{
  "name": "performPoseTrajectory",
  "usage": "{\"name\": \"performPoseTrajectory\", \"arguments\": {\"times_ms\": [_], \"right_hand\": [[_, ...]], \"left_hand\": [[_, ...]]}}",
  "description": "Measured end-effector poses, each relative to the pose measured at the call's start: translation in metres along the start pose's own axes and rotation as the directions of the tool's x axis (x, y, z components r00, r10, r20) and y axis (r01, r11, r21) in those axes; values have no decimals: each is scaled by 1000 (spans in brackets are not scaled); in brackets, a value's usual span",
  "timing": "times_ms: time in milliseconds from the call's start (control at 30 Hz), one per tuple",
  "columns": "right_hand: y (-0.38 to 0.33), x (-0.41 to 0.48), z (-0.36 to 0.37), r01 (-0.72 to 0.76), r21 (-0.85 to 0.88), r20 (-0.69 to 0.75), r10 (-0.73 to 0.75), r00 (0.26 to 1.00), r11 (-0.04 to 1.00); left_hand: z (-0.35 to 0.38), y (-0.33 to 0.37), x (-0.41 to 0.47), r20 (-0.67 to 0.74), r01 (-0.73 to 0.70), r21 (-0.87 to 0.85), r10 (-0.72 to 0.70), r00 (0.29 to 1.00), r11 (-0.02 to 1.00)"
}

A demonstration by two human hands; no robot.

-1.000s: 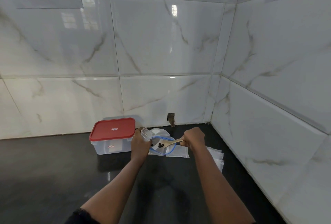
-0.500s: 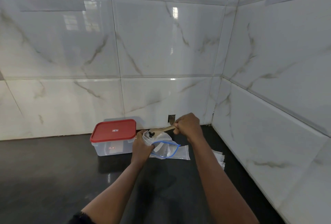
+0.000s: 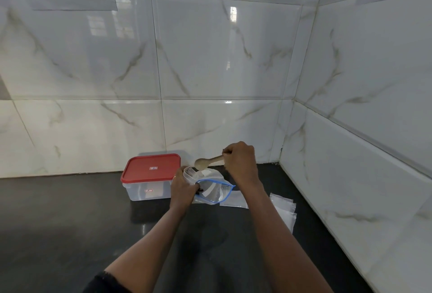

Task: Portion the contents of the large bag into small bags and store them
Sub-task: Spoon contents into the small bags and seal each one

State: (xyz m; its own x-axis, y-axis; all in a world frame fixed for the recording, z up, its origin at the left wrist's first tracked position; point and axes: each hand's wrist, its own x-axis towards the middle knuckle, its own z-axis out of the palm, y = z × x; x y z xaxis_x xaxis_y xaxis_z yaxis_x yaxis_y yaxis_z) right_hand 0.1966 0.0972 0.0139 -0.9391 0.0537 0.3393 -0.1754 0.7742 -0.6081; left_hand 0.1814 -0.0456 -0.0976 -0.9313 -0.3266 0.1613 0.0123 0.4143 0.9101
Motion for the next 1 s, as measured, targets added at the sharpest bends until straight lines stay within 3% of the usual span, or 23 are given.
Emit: {"name": "performPoseTrajectory", "arguments": {"times_ms": [167,300,600,833,1000], "right_hand": [[12,-8,-10,-214,-123,82,225,971,969],[21,-21,21,-278,-154,166,302,939,948],[31,-37,91,-182,-117,240,206,949,976],[31,-39,110,-349,21,271,330,904,937],[26,-36,115,-489,177,275,434,858,854]], "left_hand": [[-1,1,-1,-8,-7,-7,7,1000,1000],[0,-4,-5,5,-26,-5,26,1000,1000],[-6,-14,-4,35,-41,-54,43,998,998],[-7,-16,-4,76,-62,-46,65,995,997],[-7,-17,-4,74,-65,-56,69,995,996]]}}
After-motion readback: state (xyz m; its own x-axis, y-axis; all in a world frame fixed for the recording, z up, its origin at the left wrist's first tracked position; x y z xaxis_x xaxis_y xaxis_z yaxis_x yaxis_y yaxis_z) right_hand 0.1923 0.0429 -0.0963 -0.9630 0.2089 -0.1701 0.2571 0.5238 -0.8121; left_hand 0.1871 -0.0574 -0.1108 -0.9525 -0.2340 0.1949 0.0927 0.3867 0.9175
